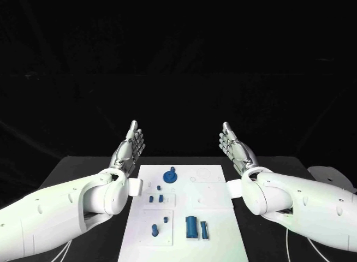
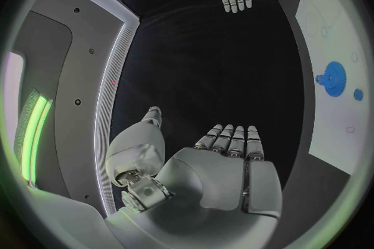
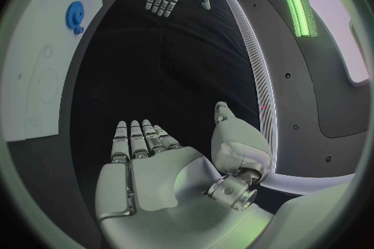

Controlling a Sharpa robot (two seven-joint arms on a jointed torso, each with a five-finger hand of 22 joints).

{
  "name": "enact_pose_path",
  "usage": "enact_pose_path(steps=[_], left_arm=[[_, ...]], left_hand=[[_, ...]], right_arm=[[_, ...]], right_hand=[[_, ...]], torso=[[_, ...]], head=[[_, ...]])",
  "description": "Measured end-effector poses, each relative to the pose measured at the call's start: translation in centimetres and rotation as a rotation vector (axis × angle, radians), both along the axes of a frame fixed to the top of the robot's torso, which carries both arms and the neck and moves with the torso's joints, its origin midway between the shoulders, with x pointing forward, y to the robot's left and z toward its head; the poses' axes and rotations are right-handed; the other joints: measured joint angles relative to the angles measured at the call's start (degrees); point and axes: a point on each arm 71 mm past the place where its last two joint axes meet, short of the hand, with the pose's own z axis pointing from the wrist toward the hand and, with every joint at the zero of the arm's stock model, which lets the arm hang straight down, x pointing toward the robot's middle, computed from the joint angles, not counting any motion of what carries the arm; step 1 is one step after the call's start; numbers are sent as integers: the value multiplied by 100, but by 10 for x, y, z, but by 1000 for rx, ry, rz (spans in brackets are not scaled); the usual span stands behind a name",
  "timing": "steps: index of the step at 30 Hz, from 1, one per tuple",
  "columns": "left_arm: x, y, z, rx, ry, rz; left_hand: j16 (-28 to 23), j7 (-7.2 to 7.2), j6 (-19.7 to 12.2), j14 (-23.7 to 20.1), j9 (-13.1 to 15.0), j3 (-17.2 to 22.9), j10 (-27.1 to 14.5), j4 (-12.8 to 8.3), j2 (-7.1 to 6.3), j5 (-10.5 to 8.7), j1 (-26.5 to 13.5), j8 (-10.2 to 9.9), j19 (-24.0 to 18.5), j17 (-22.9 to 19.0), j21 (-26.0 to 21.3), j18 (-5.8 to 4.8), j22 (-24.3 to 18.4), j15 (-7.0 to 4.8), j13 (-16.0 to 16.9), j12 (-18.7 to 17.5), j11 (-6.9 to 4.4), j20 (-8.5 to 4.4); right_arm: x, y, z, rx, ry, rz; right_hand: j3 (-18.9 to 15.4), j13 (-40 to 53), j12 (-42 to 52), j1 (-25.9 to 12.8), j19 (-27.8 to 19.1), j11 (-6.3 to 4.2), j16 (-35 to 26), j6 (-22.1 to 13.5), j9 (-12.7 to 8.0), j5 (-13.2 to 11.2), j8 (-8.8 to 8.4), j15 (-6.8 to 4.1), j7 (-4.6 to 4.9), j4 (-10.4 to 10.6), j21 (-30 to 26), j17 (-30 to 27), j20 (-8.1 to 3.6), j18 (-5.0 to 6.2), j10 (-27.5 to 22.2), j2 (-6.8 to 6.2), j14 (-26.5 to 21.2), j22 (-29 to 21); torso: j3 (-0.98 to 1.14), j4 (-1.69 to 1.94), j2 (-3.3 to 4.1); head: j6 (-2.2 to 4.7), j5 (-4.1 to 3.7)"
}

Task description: Assemble the parts on the task board

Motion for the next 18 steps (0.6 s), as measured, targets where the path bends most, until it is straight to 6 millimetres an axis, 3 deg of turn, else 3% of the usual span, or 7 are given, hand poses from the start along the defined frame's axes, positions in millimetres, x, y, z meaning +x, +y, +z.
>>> enact_pose_path(steps=[4,7,11,13,14,18], left_arm=[[-12,-11,-2,21,10,36],[-17,-15,-2,40,13,67],[-21,-16,-1,64,13,103],[-21,-16,-1,74,12,116],[-21,-15,-1,79,11,123],[-21,-14,-1,89,10,138]], left_hand=[[-52,-38,-119,-108,-32,-40,-150,-40,27,-28,-865,-32,-126,-15,-27,0,-25,-28,-7,-27,-49,-57],[-63,-48,-167,-157,-42,-54,-186,-55,38,-53,-1218,-67,-161,-19,-27,0,-33,-40,-11,-28,-65,-82],[-88,-49,-209,-179,-49,-61,-232,-61,44,-53,-1481,-67,-202,-24,-27,0,-40,-58,-14,-28,-72,-80],[-104,-62,-222,-222,-54,-80,-284,-80,52,-73,-1665,-79,-237,-26,-27,-39,-43,-59,-16,-28,-79,-90],[-108,-70,-230,-240,-56,-85,-293,-86,56,-75,-1738,-88,-263,-28,-27,-86,-44,-59,-17,-28,-71,-100],[-108,-70,-230,-240,-58,-85,-293,-86,58,-75,-1739,-88,-263,-30,-27,-87,-47,-59,-19,-28,-71,-101]], right_arm=[[-11,5,2,47,8,-41],[-15,5,3,63,13,-72],[-15,4,3,68,13,-101],[-15,3,3,69,13,-110],[-15,2,3,70,13,-115],[-15,2,3,71,13,-126]], right_hand=[[-64,-23,-5,-699,-198,-27,-32,-133,-67,-26,-33,-16,-39,-33,-7,-60,-30,0,-271,28,-231,-59],[-102,-34,-5,-1041,-273,-50,-63,-188,-100,-26,-33,-22,-52,-40,-22,-86,-43,1,-394,41,-341,-86],[-117,-41,-5,-1256,-330,-59,-63,-216,-121,-48,-33,-24,-65,-55,-22,-103,-60,0,-464,56,-401,-101],[-135,-45,-5,-1470,-401,-51,-63,-274,-134,-48,-55,-33,-67,-72,-22,-114,-70,-85,-557,55,-473,-113],[-135,-47,-5,-1481,-401,-50,-63,-274,-136,-48,-55,-33,-67,-72,-22,-116,-70,-86,-557,56,-473,-116],[-135,-50,-5,-1481,-401,-50,-63,-274,-141,-48,-55,-33,-67,-72,-22,-121,-70,-86,-557,55,-473,-121]], torso=[[18,28,-43],[21,36,-55],[25,40,-63],[25,41,-64],[25,42,-65],[26,43,-66]], head=[[-3,7],[-3,7],[-4,7],[-4,8],[-4,8],[-4,8]])
